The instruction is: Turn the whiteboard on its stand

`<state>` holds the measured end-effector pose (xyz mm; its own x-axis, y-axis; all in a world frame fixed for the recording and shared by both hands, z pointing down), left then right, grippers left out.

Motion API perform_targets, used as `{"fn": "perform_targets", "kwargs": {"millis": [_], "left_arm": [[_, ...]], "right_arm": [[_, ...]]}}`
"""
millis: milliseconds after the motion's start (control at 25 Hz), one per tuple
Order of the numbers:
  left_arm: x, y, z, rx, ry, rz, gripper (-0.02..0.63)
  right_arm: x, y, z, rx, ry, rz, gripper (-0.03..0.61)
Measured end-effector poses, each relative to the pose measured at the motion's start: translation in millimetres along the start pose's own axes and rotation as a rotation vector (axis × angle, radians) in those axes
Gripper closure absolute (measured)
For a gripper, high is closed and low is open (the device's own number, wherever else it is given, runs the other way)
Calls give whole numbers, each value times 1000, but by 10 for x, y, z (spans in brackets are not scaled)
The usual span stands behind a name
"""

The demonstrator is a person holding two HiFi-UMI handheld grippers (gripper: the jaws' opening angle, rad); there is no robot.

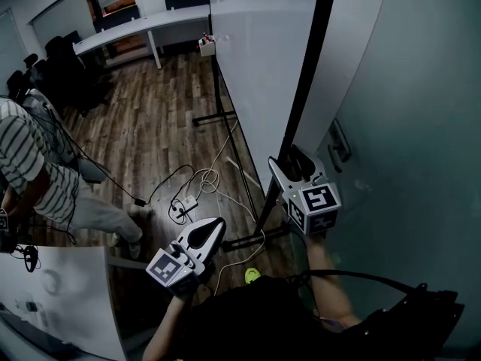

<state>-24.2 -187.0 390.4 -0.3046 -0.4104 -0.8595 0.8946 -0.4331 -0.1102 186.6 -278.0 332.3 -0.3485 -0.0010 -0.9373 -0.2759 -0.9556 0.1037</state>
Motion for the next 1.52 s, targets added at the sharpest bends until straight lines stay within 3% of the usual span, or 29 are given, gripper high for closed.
{"fn": "perform_targets", "kwargs": {"millis": [440, 840, 1520], "left_arm": [[56, 26, 157, 60, -3, -23, 626], [83, 24, 220, 101, 4, -64, 626], [100, -171, 386, 136, -5, -80, 626]], "right_arm": [[71, 287, -231, 26, -15, -9, 351], [78, 434, -307, 31, -49, -18, 456], [36, 579, -296, 12, 54, -26, 469]]}}
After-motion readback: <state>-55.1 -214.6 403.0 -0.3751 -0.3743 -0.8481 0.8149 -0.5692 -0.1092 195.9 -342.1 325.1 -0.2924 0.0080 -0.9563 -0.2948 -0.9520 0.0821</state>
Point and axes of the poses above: the fingertips, and each gripper's own axes: y forward along the fingers, z to its left, x out of its top, the point moved 4 cm from there along -y, backward along the fingers, and after that the axes turned 13 degrees about -y, right-handed, at the moved point
